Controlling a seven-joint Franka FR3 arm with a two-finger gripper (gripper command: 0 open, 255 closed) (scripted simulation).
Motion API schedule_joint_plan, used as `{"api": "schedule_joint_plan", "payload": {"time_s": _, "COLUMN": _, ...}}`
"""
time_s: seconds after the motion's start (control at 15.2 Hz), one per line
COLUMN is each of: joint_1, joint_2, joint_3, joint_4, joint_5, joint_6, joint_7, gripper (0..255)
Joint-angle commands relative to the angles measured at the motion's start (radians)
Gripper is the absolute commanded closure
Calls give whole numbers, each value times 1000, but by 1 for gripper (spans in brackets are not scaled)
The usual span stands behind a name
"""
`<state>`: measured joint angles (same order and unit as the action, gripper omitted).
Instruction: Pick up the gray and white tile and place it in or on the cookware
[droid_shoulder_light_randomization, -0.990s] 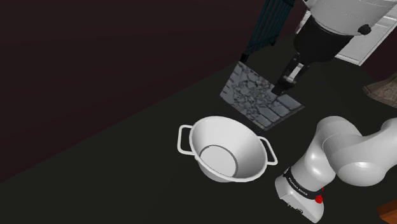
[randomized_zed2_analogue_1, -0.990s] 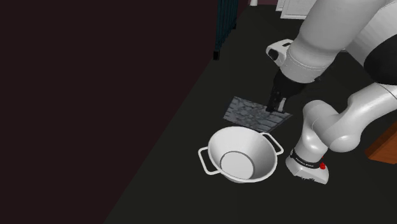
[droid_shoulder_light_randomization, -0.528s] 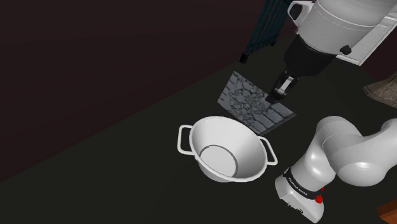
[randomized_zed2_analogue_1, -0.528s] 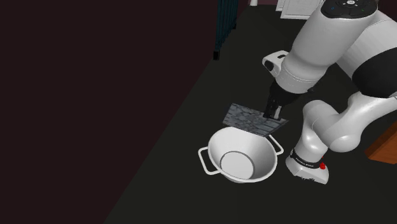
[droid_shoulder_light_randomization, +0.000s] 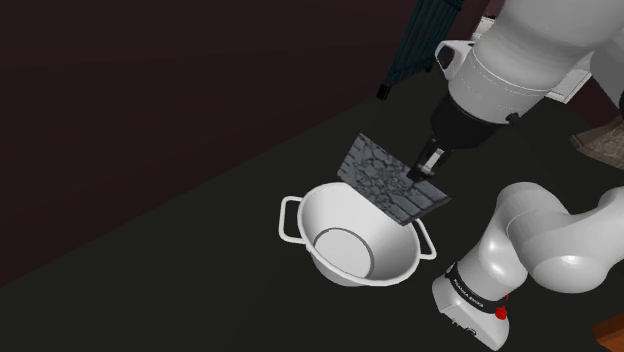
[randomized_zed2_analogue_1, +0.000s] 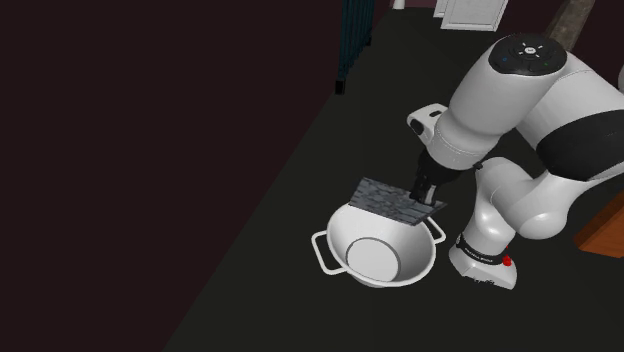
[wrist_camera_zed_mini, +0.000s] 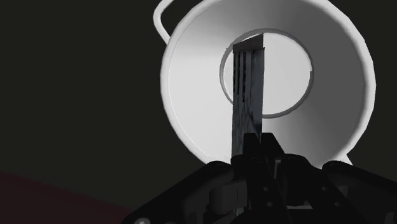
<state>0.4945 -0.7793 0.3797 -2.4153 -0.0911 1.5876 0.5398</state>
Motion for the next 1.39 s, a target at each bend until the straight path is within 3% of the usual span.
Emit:
{"api": "schedule_joint_plan", "payload": {"time_s": 0.0, "joint_1": 3, "joint_2": -4, "joint_3": 2, "joint_4": -32, "joint_5": 3, "joint_6": 27, "joint_7": 6, "gripper": 255}}
{"api": "schedule_joint_plan", "payload": {"time_s": 0.59, "joint_1": 14, "joint_2": -5, "joint_3": 21, "joint_4": -146, "joint_5": 17, "joint_6": 136, "joint_7": 36, "gripper": 255}}
{"api": "schedule_joint_plan", "payload": {"time_s": 1.06, "joint_1": 14, "joint_2": -5, "joint_3": 21, "joint_4": -146, "joint_5": 17, "joint_6": 136, "joint_7": 36, "gripper": 255}}
{"api": "schedule_joint_plan", "payload": {"time_s": 1.12, "joint_1": 14, "joint_2": -5, "joint_3": 21, "joint_4": -146, "joint_5": 17, "joint_6": 136, "joint_7": 36, "gripper": 0}}
{"api": "schedule_joint_plan", "payload": {"time_s": 1.32, "joint_1": 14, "joint_2": -5, "joint_3": 21, "joint_4": -146, "joint_5": 17, "joint_6": 136, "joint_7": 36, "gripper": 0}}
